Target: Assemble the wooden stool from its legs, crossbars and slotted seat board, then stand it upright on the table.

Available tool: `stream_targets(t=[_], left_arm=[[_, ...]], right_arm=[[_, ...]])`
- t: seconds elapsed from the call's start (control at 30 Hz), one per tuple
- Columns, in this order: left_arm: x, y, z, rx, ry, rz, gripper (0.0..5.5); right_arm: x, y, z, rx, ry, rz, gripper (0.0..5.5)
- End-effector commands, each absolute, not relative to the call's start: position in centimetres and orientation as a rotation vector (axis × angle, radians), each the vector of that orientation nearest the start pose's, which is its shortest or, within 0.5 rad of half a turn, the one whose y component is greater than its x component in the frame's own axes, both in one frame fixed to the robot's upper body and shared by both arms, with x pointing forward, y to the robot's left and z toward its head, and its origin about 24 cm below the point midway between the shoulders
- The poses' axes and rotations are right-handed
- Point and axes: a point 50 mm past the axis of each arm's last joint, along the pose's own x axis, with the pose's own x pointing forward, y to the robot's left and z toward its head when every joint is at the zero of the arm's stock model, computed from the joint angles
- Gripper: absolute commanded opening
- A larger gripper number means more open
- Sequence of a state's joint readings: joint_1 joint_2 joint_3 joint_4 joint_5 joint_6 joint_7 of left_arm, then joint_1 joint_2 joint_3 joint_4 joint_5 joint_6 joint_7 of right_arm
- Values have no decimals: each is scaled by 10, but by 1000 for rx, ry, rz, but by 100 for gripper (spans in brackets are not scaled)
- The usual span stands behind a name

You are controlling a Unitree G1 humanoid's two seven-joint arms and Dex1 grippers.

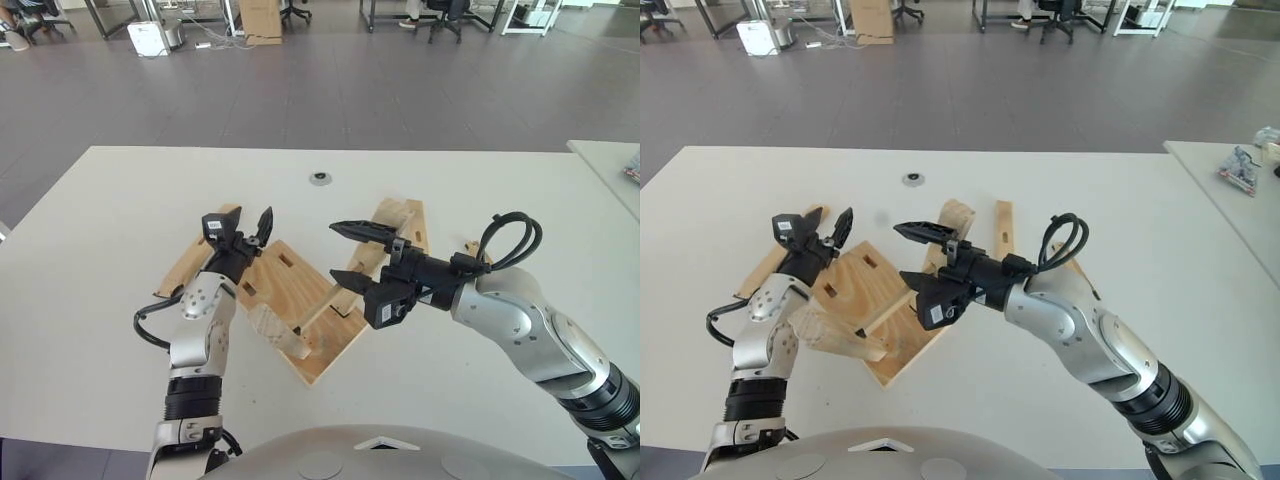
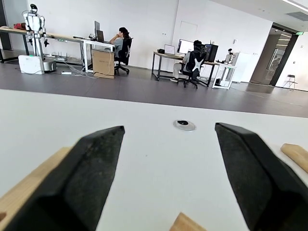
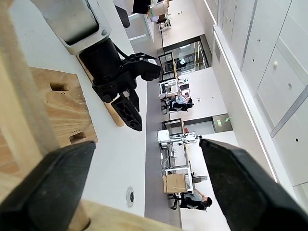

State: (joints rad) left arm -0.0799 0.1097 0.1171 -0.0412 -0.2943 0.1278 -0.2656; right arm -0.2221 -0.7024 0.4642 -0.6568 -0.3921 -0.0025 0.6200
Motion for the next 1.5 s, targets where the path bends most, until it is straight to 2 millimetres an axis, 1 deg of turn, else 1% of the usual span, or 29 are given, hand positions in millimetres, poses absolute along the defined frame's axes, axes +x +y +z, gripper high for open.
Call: stream_targets(t=[0.03,0.1,0.17,0.2,0.27,0.3,0.37,0.4,0.43,0.47,0.53,0.57,0.6,0.63,0.67,0.77,0.83,0.9,1.0,1.03,1.07,1.1,1.13,1.17,1.2,1.23,1.3,1.4,1.5], left_arm=[[271,177,66,-180,-22,-205,347],[271,177,67,-179,-27,-204,347],[269,177,67,-168,-32,-207,347],[264,179,64,-150,-26,-205,347],[245,190,46,-101,36,-160,347],[235,196,38,-68,68,-147,347],[220,208,24,-20,130,-124,347],[219,213,21,4,144,-122,347],[220,218,21,14,145,-112,347],[222,222,21,31,143,-106,347],[223,228,22,60,142,-106,347],[223,230,22,85,145,-114,347],[223,232,22,101,146,-121,347],[224,233,22,111,145,-127,347],[226,232,23,113,140,-134,347],[234,220,25,99,116,-160,347],[239,213,28,90,97,-173,347],[242,207,31,87,84,-183,347],[243,204,31,98,83,-191,347],[243,203,31,104,82,-194,347],[242,202,31,105,81,-195,347],[242,201,31,104,81,-195,347],[241,200,31,101,80,-192,347],[240,199,31,96,78,-188,347],[240,197,31,92,75,-188,347],[242,197,33,91,70,-193,347],[242,199,34,81,66,-179,347],[237,204,33,72,71,-142,347],[237,204,32,70,71,-140,347]], right_arm=[[208,-86,157,-1159,-479,1017,406],[216,-84,180,-1080,-571,910,406],[225,-83,218,-855,-658,786,406],[233,-86,242,-715,-693,707,406],[253,-104,285,-497,-733,578,406],[261,-113,297,-437,-730,533,406],[272,-133,305,-329,-669,484,406],[272,-137,300,-246,-607,546,406],[270,-143,289,-181,-497,650,406],[268,-151,271,-160,-350,745,406],[262,-169,243,-186,-122,833,406],[261,-181,230,-223,-28,821,406],[261,-189,223,-248,16,797,406],[265,-196,222,-252,20,745,406],[270,-195,228,-243,-21,716,406],[276,-170,248,-175,-167,742,406],[277,-154,256,-103,-220,763,406],[280,-134,273,14,-306,797,406],[283,-115,303,211,-422,813,406],[282,-110,302,270,-398,830,406],[280,-103,283,286,-293,855,406],[275,-94,242,285,-67,894,406],[261,-89,196,261,170,929,406],[245,-87,157,243,361,922,406],[231,-86,129,236,490,898,406],[219,-86,115,264,548,872,406],[221,-88,117,323,506,792,406],[238,-93,139,324,377,736,406],[253,-96,178,344,201,754,406]])
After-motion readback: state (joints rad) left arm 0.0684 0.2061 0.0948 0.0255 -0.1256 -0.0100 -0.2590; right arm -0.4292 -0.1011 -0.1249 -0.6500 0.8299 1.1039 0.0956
